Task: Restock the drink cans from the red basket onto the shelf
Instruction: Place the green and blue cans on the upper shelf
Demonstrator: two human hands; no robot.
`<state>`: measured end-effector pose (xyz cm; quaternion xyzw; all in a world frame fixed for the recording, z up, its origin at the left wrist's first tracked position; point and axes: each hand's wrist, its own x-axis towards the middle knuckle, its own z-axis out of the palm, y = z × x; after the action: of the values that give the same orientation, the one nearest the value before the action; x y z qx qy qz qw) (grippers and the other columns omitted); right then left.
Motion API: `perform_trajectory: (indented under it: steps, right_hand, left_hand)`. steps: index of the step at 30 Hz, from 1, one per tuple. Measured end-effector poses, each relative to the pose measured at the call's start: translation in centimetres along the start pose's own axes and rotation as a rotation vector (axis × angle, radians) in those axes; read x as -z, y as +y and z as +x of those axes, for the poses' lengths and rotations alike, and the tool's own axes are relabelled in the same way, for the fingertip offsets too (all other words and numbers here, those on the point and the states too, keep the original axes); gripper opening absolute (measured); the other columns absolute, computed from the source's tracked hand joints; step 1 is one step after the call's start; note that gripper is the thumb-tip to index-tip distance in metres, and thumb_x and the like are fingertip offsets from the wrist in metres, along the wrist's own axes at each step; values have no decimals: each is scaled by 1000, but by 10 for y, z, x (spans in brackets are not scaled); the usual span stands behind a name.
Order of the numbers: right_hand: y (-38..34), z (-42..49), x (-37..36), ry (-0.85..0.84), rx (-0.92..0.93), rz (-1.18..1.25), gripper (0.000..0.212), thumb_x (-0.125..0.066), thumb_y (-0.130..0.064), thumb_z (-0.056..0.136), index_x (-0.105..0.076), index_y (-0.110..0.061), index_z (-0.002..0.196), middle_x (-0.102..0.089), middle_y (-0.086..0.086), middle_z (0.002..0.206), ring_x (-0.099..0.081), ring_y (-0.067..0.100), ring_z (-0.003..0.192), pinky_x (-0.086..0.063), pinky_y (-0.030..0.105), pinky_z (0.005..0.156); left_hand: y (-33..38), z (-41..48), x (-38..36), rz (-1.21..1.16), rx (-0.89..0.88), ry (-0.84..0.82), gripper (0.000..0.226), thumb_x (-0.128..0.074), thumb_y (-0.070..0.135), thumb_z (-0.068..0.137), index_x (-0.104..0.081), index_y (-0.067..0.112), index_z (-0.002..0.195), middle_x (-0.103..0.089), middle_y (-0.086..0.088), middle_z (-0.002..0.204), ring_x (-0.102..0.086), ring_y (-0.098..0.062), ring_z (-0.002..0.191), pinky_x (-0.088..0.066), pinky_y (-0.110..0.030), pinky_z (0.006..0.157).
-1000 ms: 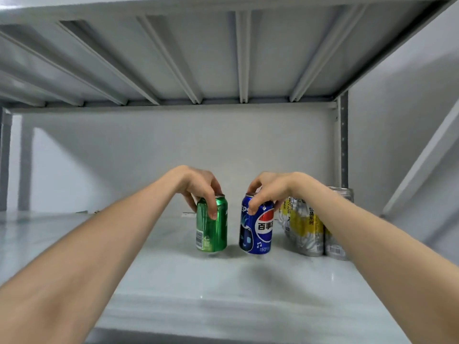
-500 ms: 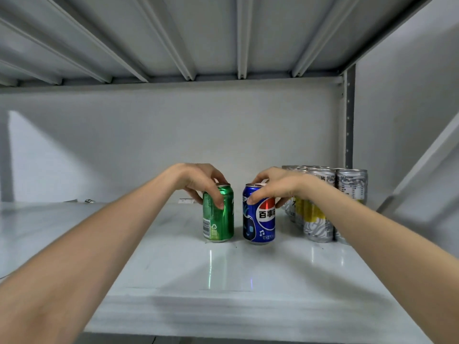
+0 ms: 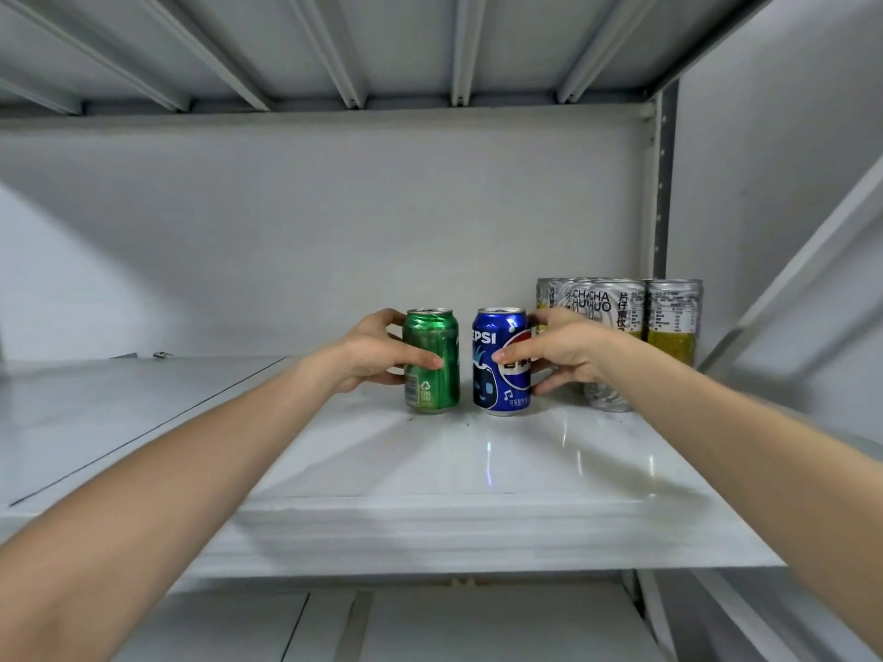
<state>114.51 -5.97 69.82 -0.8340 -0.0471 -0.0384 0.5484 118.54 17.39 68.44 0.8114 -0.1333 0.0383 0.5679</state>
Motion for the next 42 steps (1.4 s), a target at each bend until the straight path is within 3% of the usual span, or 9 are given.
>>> perform_trajectory:
  steps: [5, 9, 13, 16, 21, 24, 30, 37, 42]
  right_hand:
    - [-3, 19, -6, 13, -30, 43, 41, -79, 0, 75, -51, -14, 101, -61, 7, 101, -60, 30, 98, -52, 54, 88]
    - [-4, 49, -8, 18, -53, 72, 36, -79, 3, 73, -51, -17, 85, -60, 7, 97, -58, 31, 101, -52, 55, 87]
    - [2, 87, -9, 38, -72, 112, 41, -82, 2, 70, -53, -13, 95, -63, 9, 105, -58, 30, 106, -52, 56, 89]
    - [7, 110, -9, 60, -74, 171, 42, -81, 3, 70, -53, -15, 95, -63, 7, 101, -57, 27, 99, -52, 50, 80]
    - [14, 141, -14, 121, -65, 238, 64, -82, 3, 69, -50, -13, 122, -58, 4, 100, -57, 23, 91, -53, 48, 78]
    - [16, 154, -17, 127, -58, 269, 67, -82, 3, 70, -50, -12, 126, -58, 2, 97, -56, 17, 78, -52, 46, 72]
    - [24, 173, -17, 128, -39, 298, 73, -81, 1, 71, -47, -13, 133, -57, 10, 126, -52, 23, 98, -53, 47, 77]
    - [28, 178, -17, 123, -26, 282, 75, -79, 0, 74, -44, -13, 138, -53, 13, 135, -52, 32, 122, -51, 51, 88]
    - [31, 182, -17, 135, -28, 257, 79, -81, -3, 74, -42, -16, 141, -49, 12, 139, -48, 33, 127, -49, 58, 95]
  left_hand:
    - [-1, 24, 0, 21, 18, 15, 80, -87, 6, 67, -43, 16, 133, -65, -8, 113, -66, -24, 103, -57, -46, 89]
    - [-3, 54, 4, 58, 57, 19, 84, -88, 6, 66, -42, 15, 135, -61, -8, 120, -62, -26, 109, -57, -45, 88]
    - [-13, 89, 5, 59, 85, 68, 81, -87, 5, 66, -43, 15, 133, -59, -9, 122, -61, -26, 110, -57, -43, 87]
    - [-23, 115, 4, 33, 96, 109, 79, -87, 6, 65, -44, 17, 131, -58, -9, 122, -61, -26, 110, -57, -42, 86]
    - [-36, 148, 4, 10, 88, 156, 77, -88, 8, 65, -47, 17, 130, -60, -9, 115, -62, -24, 104, -58, -39, 85]
    - [-40, 161, 2, 15, 81, 161, 75, -87, 9, 68, -46, 16, 130, -60, -5, 105, -62, -24, 102, -57, -38, 85]
    - [-57, 183, -5, 46, 42, 205, 88, -91, 23, 63, -46, 17, 138, -62, -10, 117, -63, -27, 106, -57, -44, 89]
    - [-59, 186, -6, 78, 14, 215, 86, -91, 27, 63, -48, 16, 137, -64, -10, 116, -64, -27, 105, -56, -45, 91]
    - [-59, 186, -7, 84, 18, 218, 87, -91, 26, 63, -46, 16, 137, -63, -11, 119, -63, -28, 108, -55, -46, 93]
